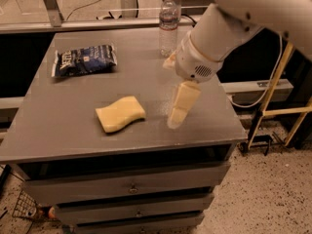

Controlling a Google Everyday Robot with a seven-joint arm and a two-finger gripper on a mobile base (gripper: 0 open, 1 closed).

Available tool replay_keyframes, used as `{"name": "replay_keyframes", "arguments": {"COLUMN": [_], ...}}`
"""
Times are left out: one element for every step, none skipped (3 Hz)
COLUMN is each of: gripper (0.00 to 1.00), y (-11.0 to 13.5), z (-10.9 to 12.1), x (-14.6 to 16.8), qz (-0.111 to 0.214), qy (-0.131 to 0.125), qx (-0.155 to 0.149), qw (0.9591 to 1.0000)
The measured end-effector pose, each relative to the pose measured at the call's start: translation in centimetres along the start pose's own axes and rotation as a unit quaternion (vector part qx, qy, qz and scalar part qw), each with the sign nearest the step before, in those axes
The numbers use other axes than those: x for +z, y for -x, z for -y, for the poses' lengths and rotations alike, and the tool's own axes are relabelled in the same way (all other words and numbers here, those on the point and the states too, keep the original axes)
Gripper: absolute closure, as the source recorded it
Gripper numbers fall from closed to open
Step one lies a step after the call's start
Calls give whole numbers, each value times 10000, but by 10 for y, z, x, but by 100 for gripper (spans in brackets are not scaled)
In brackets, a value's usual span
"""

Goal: Move sponge near blue chip bag

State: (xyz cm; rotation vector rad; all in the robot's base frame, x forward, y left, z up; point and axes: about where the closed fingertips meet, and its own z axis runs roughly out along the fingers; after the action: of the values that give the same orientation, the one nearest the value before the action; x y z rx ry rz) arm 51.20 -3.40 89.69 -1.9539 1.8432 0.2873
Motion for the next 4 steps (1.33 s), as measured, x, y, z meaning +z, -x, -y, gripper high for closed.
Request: {"name": "replay_keyframes", "arguments": {"gripper": [0, 0, 2, 24], "y": [-11, -10, 0, 5], "z": [5, 9, 15, 18], "x": [44, 73, 90, 96], "qz": [-167, -298, -400, -463], "qy": [245, 352, 358, 335], "qx": [49, -15, -143, -199], "qw": [9995, 9989, 9985, 9982]}}
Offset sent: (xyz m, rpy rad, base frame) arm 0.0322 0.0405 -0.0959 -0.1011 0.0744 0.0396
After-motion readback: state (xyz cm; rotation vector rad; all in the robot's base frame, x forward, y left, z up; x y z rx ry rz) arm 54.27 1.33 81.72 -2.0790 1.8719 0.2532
